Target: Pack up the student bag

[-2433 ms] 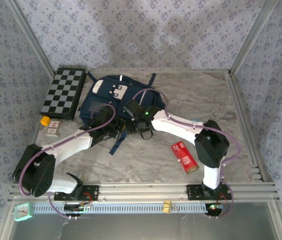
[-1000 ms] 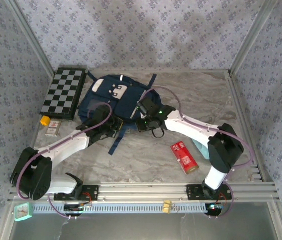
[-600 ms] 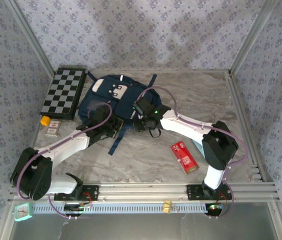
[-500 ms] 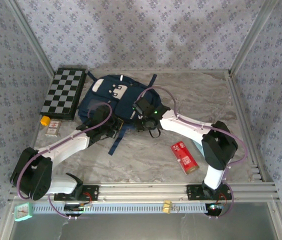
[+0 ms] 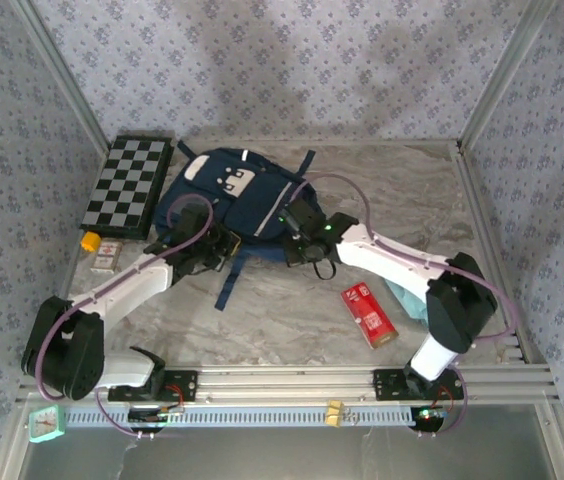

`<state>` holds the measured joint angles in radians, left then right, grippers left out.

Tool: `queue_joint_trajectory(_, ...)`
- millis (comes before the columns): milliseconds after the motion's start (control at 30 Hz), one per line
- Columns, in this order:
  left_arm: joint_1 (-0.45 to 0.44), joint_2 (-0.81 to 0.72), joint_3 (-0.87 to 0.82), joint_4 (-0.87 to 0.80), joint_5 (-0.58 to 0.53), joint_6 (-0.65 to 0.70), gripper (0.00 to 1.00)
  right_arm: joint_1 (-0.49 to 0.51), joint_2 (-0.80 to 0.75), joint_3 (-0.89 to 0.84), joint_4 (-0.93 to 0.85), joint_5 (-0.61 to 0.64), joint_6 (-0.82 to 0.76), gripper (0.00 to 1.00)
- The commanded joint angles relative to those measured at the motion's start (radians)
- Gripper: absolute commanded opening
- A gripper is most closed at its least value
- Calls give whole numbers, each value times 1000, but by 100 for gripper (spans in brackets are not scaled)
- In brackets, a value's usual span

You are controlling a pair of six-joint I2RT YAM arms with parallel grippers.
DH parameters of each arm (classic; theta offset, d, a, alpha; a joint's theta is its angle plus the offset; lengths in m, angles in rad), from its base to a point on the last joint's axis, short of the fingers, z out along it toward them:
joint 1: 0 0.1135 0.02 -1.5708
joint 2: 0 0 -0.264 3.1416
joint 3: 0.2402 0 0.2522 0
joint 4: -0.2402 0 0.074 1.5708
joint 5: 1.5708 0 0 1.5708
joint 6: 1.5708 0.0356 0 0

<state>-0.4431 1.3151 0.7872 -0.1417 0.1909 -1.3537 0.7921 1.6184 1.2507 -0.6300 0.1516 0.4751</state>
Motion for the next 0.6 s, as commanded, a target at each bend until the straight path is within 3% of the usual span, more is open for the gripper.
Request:
queue_joint_trajectory(0,90,24,97,1,59,193,0,-41,-71,-86,-185,166,-20,0)
queue_joint_trajectory(100,143,91,174,-17,150,289,0,-40,-104,-112,-196,188,-45,0)
queue_joint_trajectory(200,155,153,265,-53,148,421,0,14,-98,-89,-112,35,-121,0)
queue_joint_trajectory(300,188,231,347,-92,157,496,0,89,-27,2,-29,-71,-123,0)
queue_joint_trajectory(467,258,323,410,-73,328,535,0,99,135,166,5,-149,-44,0)
queue_joint_trajectory(567,261,283,386,-89,350,541,22,99,160,188,15,-131,-20,0)
